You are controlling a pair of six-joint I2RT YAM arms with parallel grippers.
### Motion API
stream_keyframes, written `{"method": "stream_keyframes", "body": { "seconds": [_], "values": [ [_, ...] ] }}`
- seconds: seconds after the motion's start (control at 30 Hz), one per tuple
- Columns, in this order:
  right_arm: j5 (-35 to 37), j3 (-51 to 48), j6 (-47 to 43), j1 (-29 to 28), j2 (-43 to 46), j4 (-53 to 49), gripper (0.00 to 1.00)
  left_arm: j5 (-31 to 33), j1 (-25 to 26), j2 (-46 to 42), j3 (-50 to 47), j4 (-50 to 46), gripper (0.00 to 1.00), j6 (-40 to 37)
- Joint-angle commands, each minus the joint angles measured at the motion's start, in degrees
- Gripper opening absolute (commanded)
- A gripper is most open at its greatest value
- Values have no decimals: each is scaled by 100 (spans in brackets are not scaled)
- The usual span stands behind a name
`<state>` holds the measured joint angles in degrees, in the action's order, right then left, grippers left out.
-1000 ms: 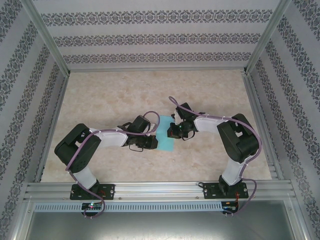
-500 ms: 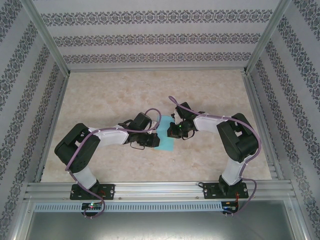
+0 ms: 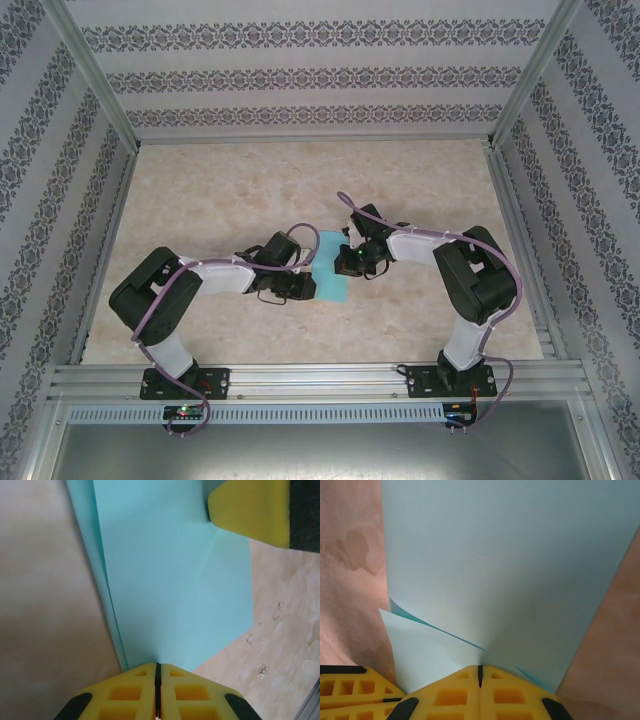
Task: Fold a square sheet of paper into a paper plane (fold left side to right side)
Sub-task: Fold the triangle a second time at the center of the table.
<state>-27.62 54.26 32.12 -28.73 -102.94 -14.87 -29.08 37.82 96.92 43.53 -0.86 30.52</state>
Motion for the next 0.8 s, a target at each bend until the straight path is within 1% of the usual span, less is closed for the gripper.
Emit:
{"method": "stream_keyframes", "body": {
  "seconds": [0.0, 0.17, 0.23, 0.3, 0.33, 0.43, 0.57, 0.63, 0.7, 0.77],
  "values": [
    [238, -3, -111, 11, -111, -292, 0, 324, 52, -109, -319, -359, 11, 99],
    [113, -9, -117, 52, -108, -145, 0, 282, 50, -447, -529, -417, 11, 77],
    [-21, -27, -91, 91, 3, 36, 0, 280, 50, -620, -568, -454, 12, 44],
    [-112, -77, -74, 131, 242, 278, 3, 310, 13, -794, -561, -487, 14, 24],
    [-118, -106, -58, 163, 411, 398, 10, 311, -25, -893, -549, -496, 15, 30],
    [-59, -310, -59, 314, 964, 704, 24, 316, -183, -1123, -498, -463, 23, 67],
    [98, -847, -73, 687, 1814, 950, 42, 231, -436, -1243, -368, -172, 40, 147],
    [60, -1166, -61, 931, 2183, 1067, 48, 125, -565, -1195, -319, 134, 51, 250],
    [-27, -1500, -43, 1168, 2543, 1193, 54, 56, -655, -1059, -228, 356, 56, 278],
    [-137, -1876, 27, 1373, 2916, 1390, 62, -36, -727, -824, -40, 489, 58, 233]
  ]
}}
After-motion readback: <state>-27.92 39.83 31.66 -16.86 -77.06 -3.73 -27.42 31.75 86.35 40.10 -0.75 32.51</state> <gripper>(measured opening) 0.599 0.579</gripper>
